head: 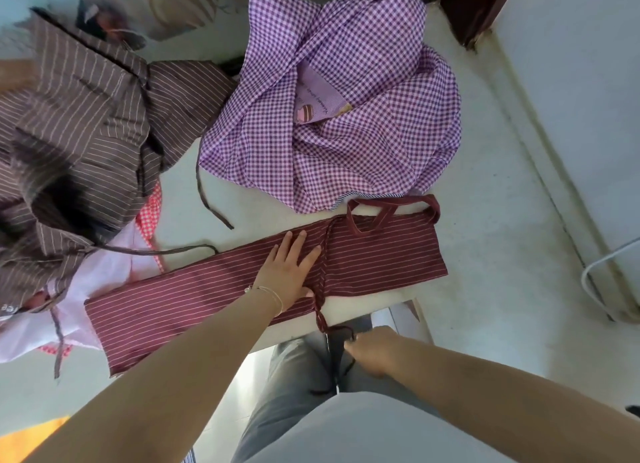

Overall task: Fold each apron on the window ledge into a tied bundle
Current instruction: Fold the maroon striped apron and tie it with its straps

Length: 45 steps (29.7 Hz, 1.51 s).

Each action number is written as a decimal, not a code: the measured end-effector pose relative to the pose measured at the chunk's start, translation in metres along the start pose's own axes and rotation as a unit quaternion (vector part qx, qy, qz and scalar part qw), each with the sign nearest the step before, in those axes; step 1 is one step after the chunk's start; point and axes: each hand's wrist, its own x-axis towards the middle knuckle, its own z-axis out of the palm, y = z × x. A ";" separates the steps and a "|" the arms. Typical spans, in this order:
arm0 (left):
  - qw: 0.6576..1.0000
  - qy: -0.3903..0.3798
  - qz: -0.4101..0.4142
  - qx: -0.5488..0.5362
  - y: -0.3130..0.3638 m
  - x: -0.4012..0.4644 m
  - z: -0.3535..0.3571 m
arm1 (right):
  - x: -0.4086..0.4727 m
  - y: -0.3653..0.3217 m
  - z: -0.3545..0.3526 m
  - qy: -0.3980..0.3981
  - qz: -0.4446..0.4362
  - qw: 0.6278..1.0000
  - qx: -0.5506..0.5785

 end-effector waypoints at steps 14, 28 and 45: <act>0.920 0.046 -0.088 -0.379 0.039 0.031 -0.048 | -0.014 0.108 -0.093 0.323 0.312 0.888 0.095; 0.478 -0.016 -0.256 -0.840 0.073 0.064 -0.085 | -0.023 0.102 -0.043 0.489 0.311 0.760 0.295; 0.824 0.100 -0.216 -0.515 0.031 0.019 -0.024 | -0.044 0.148 -0.060 0.394 0.436 0.639 0.495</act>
